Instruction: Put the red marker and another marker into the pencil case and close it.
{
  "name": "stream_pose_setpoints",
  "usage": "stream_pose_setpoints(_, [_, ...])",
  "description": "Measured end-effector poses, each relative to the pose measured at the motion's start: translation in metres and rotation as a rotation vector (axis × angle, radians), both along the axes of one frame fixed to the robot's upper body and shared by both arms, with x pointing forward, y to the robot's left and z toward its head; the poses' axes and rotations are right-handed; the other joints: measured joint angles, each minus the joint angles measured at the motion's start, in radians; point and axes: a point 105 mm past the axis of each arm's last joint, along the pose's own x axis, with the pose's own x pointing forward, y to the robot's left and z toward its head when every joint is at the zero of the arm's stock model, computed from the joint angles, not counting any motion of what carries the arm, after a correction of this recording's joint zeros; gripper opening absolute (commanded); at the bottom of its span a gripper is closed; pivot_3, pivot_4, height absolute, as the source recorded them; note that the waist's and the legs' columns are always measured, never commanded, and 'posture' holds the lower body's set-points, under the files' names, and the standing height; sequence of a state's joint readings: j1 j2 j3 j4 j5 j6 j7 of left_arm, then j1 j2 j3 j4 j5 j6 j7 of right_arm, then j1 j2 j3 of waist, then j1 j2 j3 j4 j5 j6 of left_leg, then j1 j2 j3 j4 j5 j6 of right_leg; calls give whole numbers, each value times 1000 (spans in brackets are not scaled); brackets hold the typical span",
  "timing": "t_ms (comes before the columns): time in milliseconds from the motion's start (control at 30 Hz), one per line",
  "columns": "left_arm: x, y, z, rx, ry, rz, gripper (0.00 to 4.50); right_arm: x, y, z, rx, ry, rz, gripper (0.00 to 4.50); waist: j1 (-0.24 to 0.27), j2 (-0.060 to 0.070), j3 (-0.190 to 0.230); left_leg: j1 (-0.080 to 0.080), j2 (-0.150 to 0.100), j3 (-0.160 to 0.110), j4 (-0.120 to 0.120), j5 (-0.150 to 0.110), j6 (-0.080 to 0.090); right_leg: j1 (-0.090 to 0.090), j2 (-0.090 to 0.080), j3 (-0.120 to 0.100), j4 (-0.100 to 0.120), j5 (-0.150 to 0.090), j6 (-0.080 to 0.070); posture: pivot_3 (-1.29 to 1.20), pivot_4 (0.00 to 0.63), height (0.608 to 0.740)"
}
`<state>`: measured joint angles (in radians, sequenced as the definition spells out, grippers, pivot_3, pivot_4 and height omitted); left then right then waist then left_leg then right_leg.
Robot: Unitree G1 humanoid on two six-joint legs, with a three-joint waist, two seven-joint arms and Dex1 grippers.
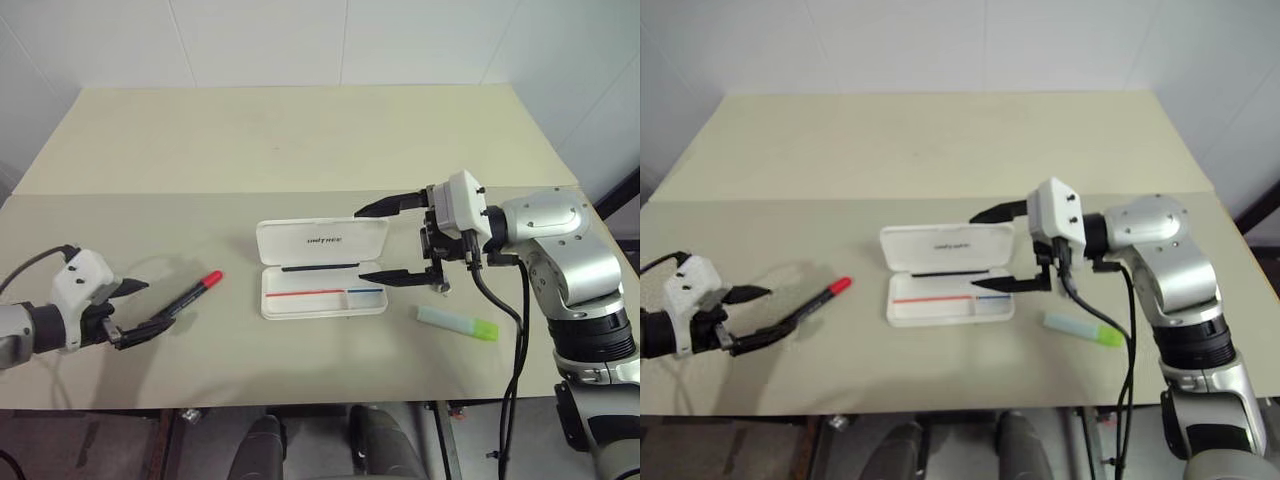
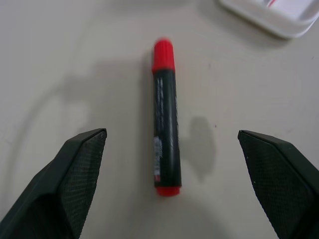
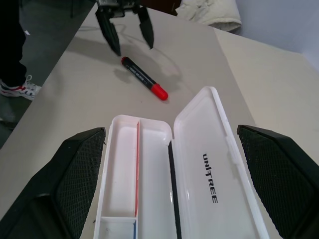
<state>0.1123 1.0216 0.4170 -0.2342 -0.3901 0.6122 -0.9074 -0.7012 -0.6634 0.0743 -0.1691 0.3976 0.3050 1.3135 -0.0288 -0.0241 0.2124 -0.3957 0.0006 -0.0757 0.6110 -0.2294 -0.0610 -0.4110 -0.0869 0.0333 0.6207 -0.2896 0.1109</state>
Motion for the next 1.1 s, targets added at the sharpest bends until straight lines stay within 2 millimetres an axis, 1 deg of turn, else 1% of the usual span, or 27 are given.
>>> stream_pose_setpoints(167, [13, 3, -14, 5, 43, 52, 4500, -4, 3, 5, 11, -30, -1, 4478, 1, 0, 0, 1, 0, 1, 0, 0, 0, 0, 0, 1, 0, 1, 2, 0, 150, 740])
stream_pose_setpoints(200, [15, 4, -16, 9, 50, 60, 4106, -4, 3, 6, 13, -34, -3, 4500, 1, 0, 0, 1, 0, 1, 0, 0, 0, 0, 0, 1, 0, 1, 2, 0, 150, 740])
stream_pose_setpoints(267, [19, 7, -20, 22, 64, 78, 3590, -6, 4, 8, 14, -46, -8, 4500, 0, 0, 0, 1, 0, 1, 0, 0, 0, 0, 0, 1, 0, 1, 2, 0, 150, 740])
stream_pose_setpoints(300, [20, 7, -22, 24, 73, 78, 3195, -6, 4, 9, 15, -45, -14, 4500, 0, 0, 0, 1, 0, 2, 0, 0, 0, 0, 0, 2, 0, 1, 2, 0, 150, 740])
stream_pose_setpoints(333, [21, 6, -22, 29, 72, 71, 2909, -5, 3, 8, 14, -43, -22, 4500, 0, 0, 0, 1, 0, 2, 0, 0, 0, 0, 0, 2, 0, 1, 2, 0, 150, 740])
stream_pose_setpoints(433, [22, 5, -21, 43, 73, 66, 1804, -5, 2, 7, 14, -41, -36, 4500, 1, 0, 0, 1, 0, 2, 0, 0, 0, 0, 0, 2, 0, 1, 2, 0, 150, 740])
stream_pose_setpoints(500, [22, 4, -21, 48, 80, 56, 1158, -6, 1, 6, 12, -43, -45, 4500, 0, 0, 0, 2, 0, 3, 0, 0, 0, 0, 0, 3, 0, 1, 2, 0, 150, 740])
stream_pose_setpoints(567, [22, 4, -21, 53, 81, 57, 608, -6, 0, 5, 12, -40, -49, 4500, 0, 0, 0, 3, 1, 3, 0, 0, 0, 0, 0, 3, 0, 1, 1, 0, 150, 740])
stream_pose_setpoints(733, [22, 7, -19, 81, 88, 51, 606, -6, -1, 3, 11, -36, -56, 4500, -2, 0, 0, 3, 1, 4, 0, 0, 0, 0, 0, 4, 0, 0, 0, 0, 150, 740])
stream_pose_setpoints(867, [24, 6, -11, 98, 76, 29, 606, -6, -1, 2, 11, -37, -60, 4500, 0, -1, 0, 3, 1, 4, 0, -1, 0, 0, 0, 4, 0, 0, 0, 0, 150, 740])
stream_pose_setpoints(967, [24, -4, -2, 83, 40, -50, 606, -4, -3, 2, 14, -42, -66, 4500, 1, -1, 0, 3, 1, 5, 0, -1, 1, 0, 0, 4, 0, 0, 0, 0, 150, 740])
stream_pose_setpoints(1100, [17, -27, 19, 58, -36, -246, 606, 2, -7, -2, 12, -37, -92, 4500, 1, -1, 0, 3, 1, 5, 0, -1, 1, 0, 0, 4, -1, 0, -1, 0, 150, 740])
